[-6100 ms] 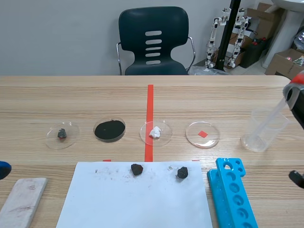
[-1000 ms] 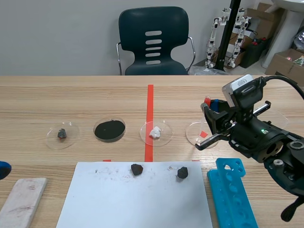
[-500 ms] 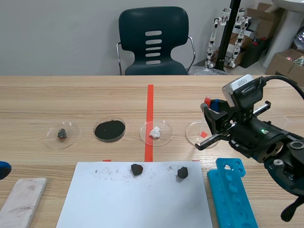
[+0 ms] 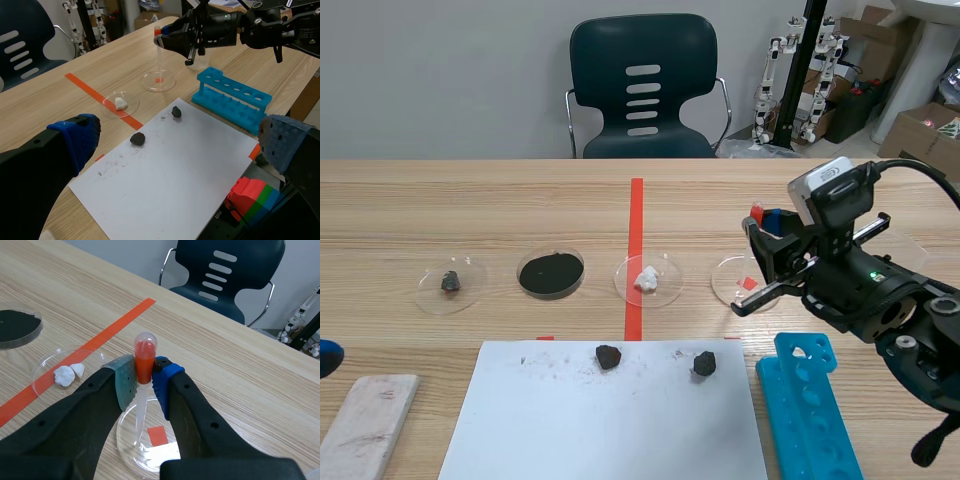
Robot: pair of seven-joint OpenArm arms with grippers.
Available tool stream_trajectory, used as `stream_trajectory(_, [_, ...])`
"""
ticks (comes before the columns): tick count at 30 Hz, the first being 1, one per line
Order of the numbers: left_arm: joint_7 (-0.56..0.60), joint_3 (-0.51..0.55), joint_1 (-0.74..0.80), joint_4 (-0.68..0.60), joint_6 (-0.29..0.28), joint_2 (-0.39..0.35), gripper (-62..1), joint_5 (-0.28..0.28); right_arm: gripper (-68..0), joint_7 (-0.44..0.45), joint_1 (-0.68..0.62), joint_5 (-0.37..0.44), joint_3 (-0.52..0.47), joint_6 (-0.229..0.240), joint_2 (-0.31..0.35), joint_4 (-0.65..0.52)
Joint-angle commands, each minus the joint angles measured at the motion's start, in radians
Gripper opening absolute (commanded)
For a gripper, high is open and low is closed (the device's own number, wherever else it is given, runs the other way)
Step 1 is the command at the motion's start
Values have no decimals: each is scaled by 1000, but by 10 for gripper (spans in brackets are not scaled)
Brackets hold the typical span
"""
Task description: Draw acid from the petri dish
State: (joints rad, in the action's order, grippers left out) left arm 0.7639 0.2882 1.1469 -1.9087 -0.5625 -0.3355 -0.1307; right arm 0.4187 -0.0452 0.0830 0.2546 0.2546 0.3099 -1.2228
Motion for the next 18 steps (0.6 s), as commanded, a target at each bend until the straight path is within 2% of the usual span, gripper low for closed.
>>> stream_trajectory(1, [18, -7, -3, -13, -5, 0, 14, 14, -581, 18, 11, 14, -8, 0, 5, -8])
stream_trajectory(18, [18, -7, -3, -13, -5, 0, 14, 14, -581, 14, 11, 16, -10, 2, 16, -18])
